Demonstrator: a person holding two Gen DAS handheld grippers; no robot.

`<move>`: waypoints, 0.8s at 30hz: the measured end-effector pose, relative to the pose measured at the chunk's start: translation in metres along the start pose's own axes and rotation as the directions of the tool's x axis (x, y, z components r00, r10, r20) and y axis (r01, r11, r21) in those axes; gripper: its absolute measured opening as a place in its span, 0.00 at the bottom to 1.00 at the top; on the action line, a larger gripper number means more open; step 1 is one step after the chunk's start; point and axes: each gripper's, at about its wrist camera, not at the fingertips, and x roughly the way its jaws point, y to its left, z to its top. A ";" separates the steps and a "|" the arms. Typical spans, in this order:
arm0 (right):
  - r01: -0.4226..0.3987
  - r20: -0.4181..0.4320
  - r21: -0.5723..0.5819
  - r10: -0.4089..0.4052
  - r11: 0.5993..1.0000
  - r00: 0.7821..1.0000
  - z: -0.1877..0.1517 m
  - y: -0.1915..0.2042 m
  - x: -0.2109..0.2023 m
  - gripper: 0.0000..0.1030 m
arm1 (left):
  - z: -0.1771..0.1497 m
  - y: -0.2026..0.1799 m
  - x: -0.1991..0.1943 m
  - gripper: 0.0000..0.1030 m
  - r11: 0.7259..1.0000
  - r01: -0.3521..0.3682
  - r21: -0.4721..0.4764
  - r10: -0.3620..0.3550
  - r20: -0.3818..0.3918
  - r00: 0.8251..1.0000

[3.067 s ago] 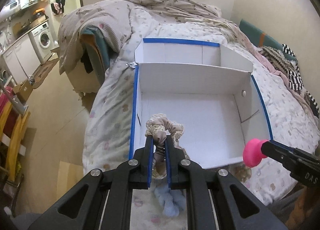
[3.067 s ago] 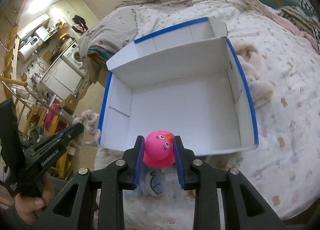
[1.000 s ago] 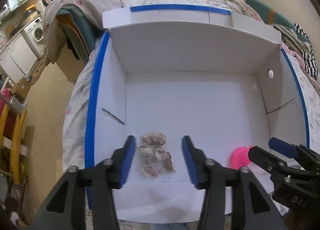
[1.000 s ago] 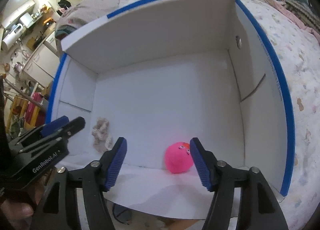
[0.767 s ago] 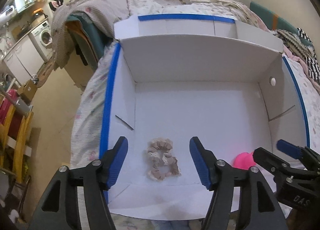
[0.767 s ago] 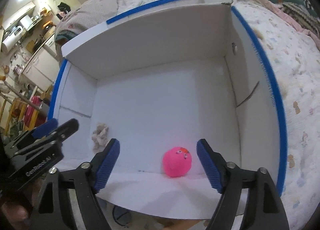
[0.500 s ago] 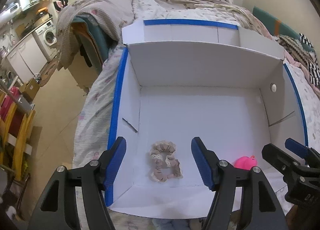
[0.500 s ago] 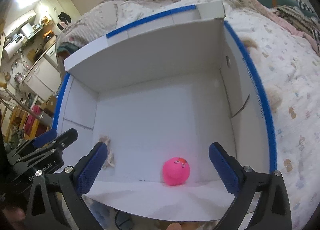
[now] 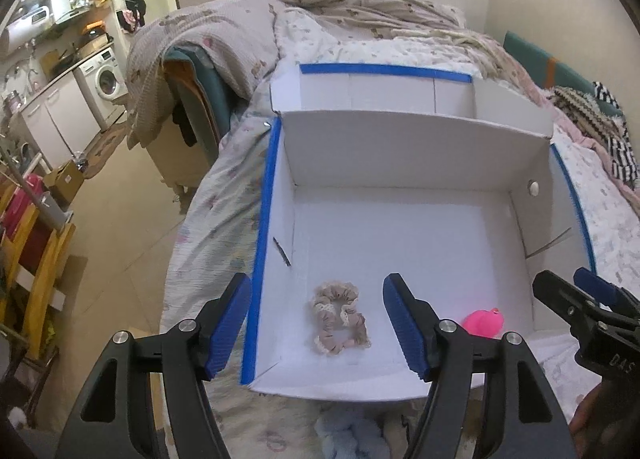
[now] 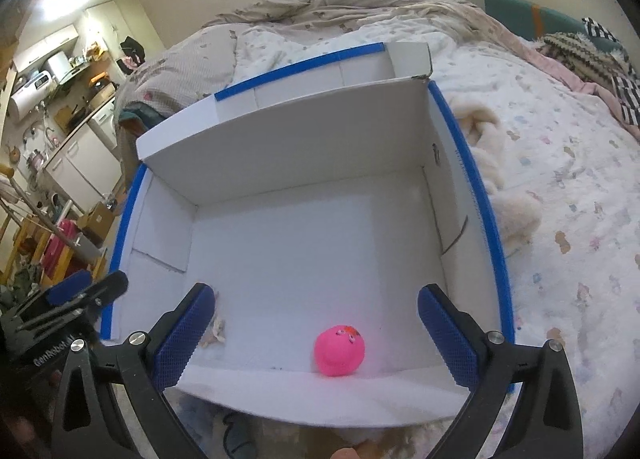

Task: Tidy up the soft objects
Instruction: 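Withdraw both grippers from the box and move the left toward the blue sock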

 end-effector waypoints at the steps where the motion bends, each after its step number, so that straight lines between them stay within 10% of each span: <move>1: -0.001 -0.001 -0.001 0.001 1.000 1.000 -0.001 0.000 -0.003 1.00 | -0.002 0.002 -0.003 0.64 1.000 0.004 -0.003 -0.004 0.004 1.000; 17: -0.056 -0.061 0.004 0.056 0.998 0.997 -0.045 -0.008 -0.049 1.00 | -0.052 0.037 -0.029 0.67 0.998 -0.020 -0.064 0.018 -0.027 0.999; 24: -0.027 -0.070 0.066 0.032 0.997 0.997 -0.057 -0.022 -0.056 1.00 | -0.080 0.033 0.007 0.68 0.995 0.062 -0.084 -0.080 -0.230 0.970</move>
